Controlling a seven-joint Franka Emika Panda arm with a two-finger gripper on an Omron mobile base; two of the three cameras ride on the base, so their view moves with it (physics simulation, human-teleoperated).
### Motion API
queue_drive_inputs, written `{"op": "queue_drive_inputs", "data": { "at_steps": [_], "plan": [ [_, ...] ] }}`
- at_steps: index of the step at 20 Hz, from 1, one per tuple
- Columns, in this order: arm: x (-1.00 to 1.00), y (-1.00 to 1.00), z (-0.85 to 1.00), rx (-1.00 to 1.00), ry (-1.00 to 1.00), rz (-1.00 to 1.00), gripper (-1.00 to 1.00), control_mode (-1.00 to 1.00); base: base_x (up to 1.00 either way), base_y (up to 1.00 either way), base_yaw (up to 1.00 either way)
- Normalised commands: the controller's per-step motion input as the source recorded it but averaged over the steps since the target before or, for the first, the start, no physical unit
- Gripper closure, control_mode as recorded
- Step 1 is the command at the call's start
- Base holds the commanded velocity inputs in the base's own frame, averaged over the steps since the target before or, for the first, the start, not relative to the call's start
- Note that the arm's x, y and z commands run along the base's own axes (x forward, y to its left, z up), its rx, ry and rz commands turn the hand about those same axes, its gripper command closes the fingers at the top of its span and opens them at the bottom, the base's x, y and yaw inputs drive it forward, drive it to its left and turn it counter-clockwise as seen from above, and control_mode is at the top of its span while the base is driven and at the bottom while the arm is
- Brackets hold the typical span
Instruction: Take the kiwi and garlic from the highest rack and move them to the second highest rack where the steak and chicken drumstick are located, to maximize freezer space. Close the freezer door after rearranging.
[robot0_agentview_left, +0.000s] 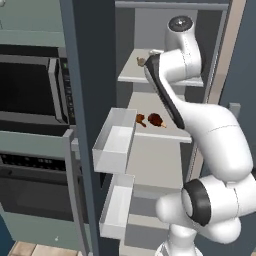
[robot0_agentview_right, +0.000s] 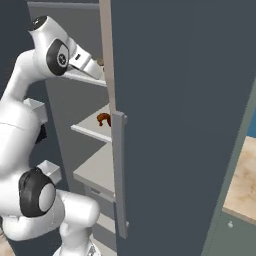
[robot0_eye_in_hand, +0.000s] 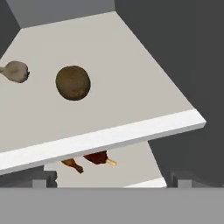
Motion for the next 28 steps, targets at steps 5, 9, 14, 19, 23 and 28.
{"op": "queue_drive_inputs", "data": {
  "at_steps": [5,9,14,19,23,28],
  "plan": [
    [0.61,-0.24,0.00,0.05,0.00,0.00,-1.00,-1.00,0.00,0.00,0.00],
    [0.61,-0.13,-0.04,0.06,0.00,0.00,-1.00,-1.00,0.00,0.00,0.00],
    [0.49,-0.04,-0.12,0.03,0.00,0.00,-1.00,-1.00,0.00,0.00,0.00],
    [0.41,0.00,-0.19,0.00,0.00,0.00,-1.00,-1.00,0.00,0.00,0.00],
    [0.39,0.00,-0.21,0.00,0.00,0.00,-1.00,-1.00,0.00,0.00,0.00],
    [0.35,-0.03,-0.18,0.01,0.00,0.01,-1.00,-1.00,0.00,0.00,0.00]
  ]
}}
